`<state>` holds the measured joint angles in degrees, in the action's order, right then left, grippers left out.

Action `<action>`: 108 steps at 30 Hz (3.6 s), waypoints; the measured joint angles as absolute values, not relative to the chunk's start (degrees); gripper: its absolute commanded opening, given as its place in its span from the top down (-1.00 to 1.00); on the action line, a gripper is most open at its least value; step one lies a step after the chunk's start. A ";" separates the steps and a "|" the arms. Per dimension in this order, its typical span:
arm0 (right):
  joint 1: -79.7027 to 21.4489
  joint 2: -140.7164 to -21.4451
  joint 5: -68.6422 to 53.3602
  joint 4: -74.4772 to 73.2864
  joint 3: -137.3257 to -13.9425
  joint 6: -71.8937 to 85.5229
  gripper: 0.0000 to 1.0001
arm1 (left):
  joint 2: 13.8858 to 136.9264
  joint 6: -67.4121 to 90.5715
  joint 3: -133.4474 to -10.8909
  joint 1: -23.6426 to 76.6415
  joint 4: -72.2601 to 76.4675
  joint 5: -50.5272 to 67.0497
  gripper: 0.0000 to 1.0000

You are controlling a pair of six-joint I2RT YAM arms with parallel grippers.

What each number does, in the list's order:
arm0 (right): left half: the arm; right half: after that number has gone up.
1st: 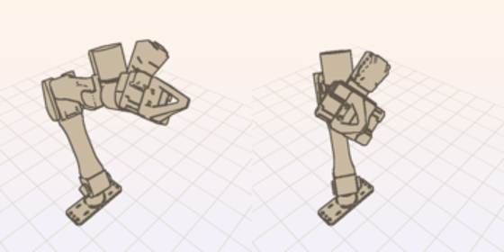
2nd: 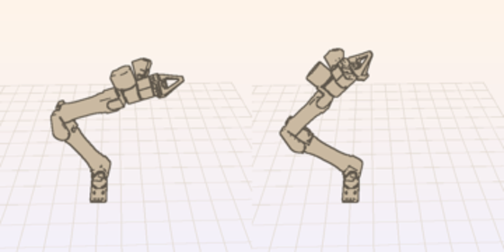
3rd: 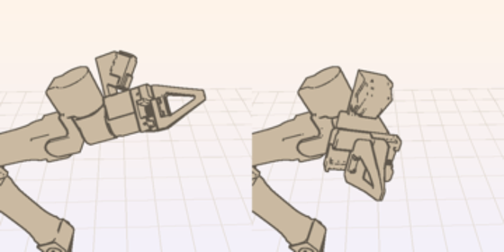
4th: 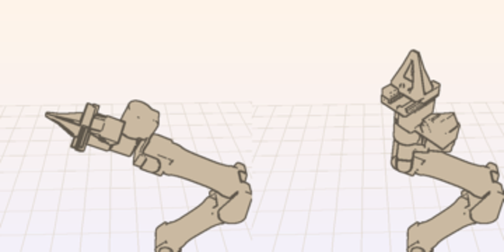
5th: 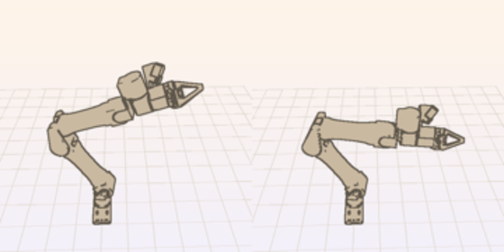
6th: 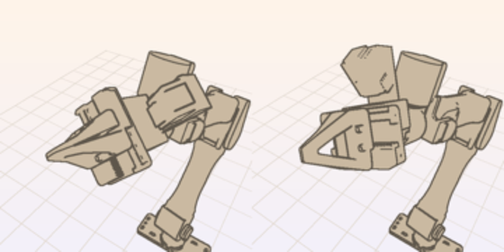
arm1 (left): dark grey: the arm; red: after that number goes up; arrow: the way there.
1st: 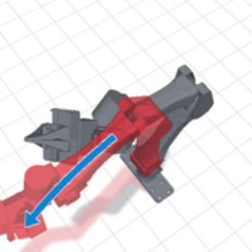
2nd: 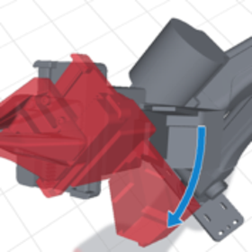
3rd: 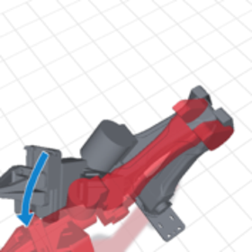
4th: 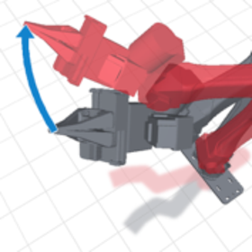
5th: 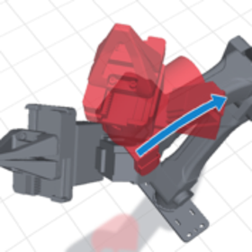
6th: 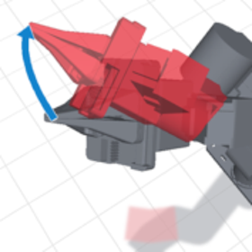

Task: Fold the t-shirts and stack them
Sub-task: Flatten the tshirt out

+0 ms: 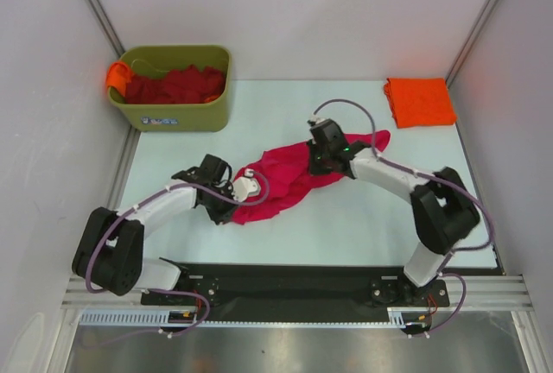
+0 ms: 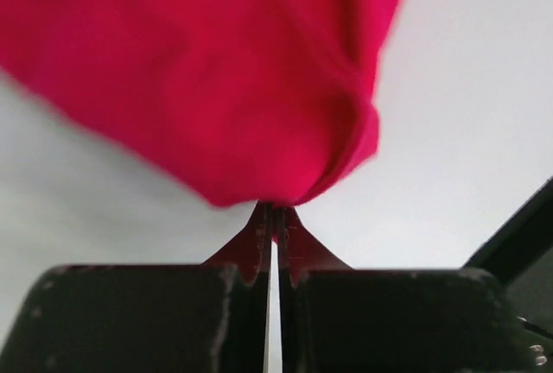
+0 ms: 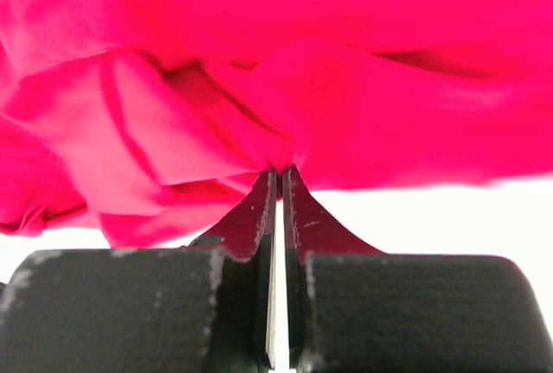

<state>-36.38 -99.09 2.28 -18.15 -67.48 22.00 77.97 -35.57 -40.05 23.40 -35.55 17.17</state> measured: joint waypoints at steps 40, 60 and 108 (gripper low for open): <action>-8.78 -75.99 -5.52 -48.53 -86.08 8.03 1.00 | 83.66 -20.49 -93.69 -8.69 -55.37 33.69 0.99; -0.99 -108.05 -10.09 -23.55 -142.43 16.64 1.00 | 99.90 -6.46 -133.05 -4.14 -32.58 26.72 1.00; -17.65 -80.53 0.16 -32.67 -61.17 17.61 -0.61 | 79.31 -31.48 -54.11 -4.29 -40.80 27.16 0.99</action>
